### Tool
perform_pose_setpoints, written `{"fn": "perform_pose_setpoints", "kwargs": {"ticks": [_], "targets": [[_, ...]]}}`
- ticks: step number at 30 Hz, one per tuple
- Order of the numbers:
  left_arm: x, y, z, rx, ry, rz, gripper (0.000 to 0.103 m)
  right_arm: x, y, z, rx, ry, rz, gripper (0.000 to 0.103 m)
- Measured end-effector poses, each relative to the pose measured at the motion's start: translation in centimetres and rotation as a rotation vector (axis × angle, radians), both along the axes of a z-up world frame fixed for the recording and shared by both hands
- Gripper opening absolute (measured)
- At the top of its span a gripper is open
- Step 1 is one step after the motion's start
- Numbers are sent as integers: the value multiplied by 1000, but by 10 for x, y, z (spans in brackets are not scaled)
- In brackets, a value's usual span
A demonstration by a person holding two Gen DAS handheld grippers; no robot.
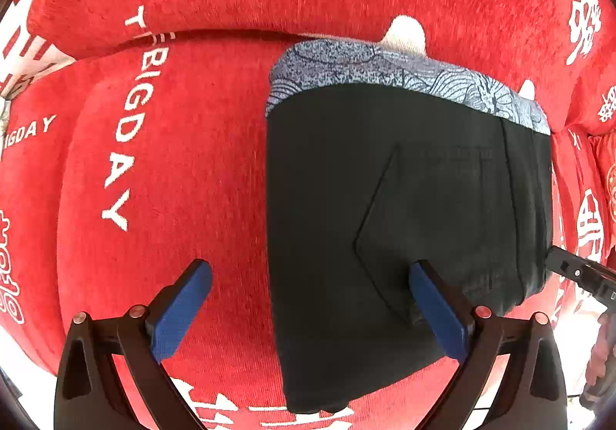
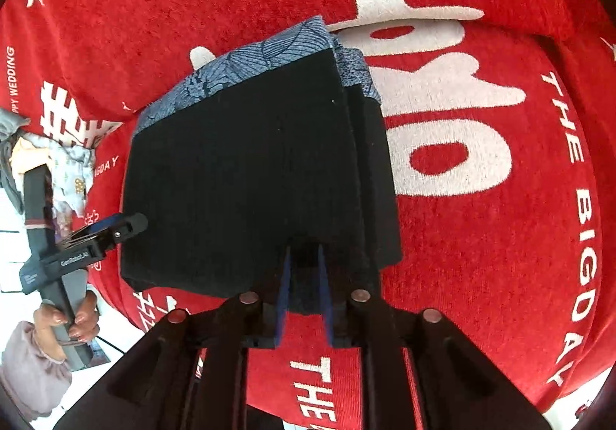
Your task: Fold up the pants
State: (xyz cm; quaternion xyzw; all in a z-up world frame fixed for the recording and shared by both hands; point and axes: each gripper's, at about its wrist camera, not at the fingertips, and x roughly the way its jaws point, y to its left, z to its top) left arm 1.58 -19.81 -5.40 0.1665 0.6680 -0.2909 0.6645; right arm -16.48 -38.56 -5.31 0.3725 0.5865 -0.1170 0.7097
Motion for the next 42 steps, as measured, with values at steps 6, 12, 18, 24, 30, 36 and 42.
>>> {"fn": "perform_pose_setpoints", "kwargs": {"ticks": [6,12,18,24,30,36,42], "targets": [[4,-1,-4,-4,13,13,102,3,5,8,-54,-5,31,46],[2,3,-13,-13,37,31,102,0,-1,3,-57,13,19,59],[3,8,-17,-22,56,43,102,-7,-12,-7,-22,34,-44,65],[3,9,-19,-22,62,44,102,-14,-14,-15,21,37,-64,70],[9,13,-21,-54,116,58,102,-20,-20,-24,78,28,-83,72],[21,13,-24,-74,133,46,102,-21,-36,-28,114,14,-58,74],[36,11,-35,-101,182,67,102,-12,-58,-40,170,-11,-78,74]]}}
